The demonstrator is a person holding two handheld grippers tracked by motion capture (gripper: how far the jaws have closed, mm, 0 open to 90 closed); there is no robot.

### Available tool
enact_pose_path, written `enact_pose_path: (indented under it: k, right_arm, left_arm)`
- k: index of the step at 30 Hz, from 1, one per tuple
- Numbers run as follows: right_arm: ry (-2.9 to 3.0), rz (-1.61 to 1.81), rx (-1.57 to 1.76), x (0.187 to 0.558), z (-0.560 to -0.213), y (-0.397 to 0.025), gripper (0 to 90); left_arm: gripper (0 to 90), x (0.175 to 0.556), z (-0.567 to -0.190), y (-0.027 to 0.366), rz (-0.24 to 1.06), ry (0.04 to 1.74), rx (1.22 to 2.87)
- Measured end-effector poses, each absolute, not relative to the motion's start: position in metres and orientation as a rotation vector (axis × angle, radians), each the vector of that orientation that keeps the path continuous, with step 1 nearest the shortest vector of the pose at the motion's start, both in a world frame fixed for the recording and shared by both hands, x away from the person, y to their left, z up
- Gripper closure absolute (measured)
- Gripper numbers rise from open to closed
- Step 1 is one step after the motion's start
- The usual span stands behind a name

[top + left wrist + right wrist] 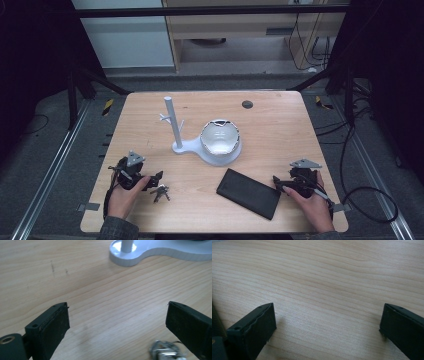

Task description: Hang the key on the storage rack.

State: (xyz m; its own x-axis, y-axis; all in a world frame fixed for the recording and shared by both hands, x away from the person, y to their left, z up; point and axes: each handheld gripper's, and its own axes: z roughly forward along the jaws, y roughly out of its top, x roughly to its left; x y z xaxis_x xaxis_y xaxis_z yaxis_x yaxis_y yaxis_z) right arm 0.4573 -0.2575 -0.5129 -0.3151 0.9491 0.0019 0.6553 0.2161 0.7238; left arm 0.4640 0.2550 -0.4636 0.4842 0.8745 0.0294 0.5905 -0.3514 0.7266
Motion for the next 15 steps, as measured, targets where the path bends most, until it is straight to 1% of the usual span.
enact_pose_path:
  k: [3, 6, 10, 13, 15]
  right_arm:
    - [2.050, 0.877, 1.476, 0.457, -0.513, -0.258, 0.7]
    - [2.049, 0.876, 1.475, 0.457, -0.513, -0.258, 0.7]
    - [2.049, 0.876, 1.476, 0.457, -0.513, -0.258, 0.7]
    - [2.050, 0.876, 1.476, 0.457, -0.513, -0.258, 0.7]
    - [2.052, 0.876, 1.473, 0.457, -0.513, -0.258, 0.7]
  left_arm:
    - [7.9, 0.458, -0.456, 0.235, 0.551, 1.155, 2.192]
    - [9.2, 0.456, -0.455, 0.222, 0.544, 1.144, 2.262]
    - [9.8, 0.458, -0.459, 0.210, 0.484, 1.140, 2.347]
    - [9.5, 0.461, -0.454, 0.205, 0.486, 1.134, 2.400]
    - [7.7, 0.465, -0.448, 0.202, 0.468, 1.124, 2.424]
